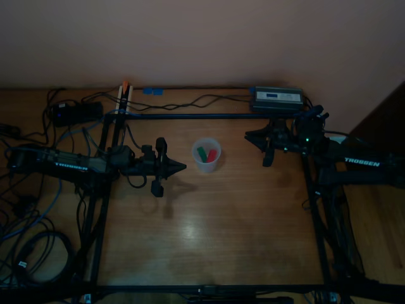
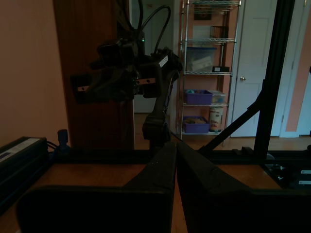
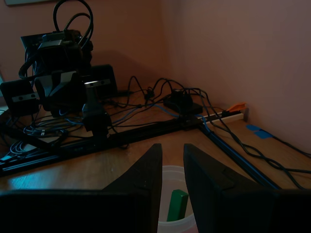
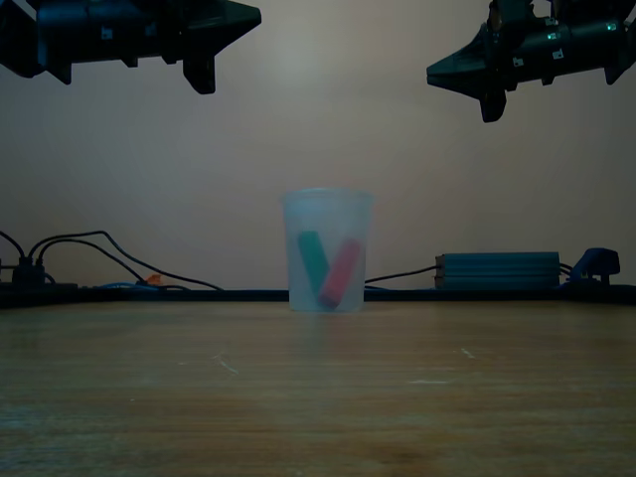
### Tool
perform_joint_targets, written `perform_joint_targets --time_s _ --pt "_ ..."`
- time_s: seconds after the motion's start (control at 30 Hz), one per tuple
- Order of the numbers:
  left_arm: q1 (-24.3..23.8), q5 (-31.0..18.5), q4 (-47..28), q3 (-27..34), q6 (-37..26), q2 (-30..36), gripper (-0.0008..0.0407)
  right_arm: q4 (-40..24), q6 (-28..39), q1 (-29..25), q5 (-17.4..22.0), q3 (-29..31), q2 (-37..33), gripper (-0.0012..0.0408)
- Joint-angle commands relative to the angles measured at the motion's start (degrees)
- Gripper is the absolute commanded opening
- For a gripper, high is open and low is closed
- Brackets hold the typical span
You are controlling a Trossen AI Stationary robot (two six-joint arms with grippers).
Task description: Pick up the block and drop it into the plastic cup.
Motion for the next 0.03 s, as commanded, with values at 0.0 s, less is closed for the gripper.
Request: perform_joint_targets --time_s 0.0 --pt "0.02 0.02 0.0 0.02 0.0 0.02 0.0 0.02 0.0 0.0 0.02 0.0 0.0 0.0057"
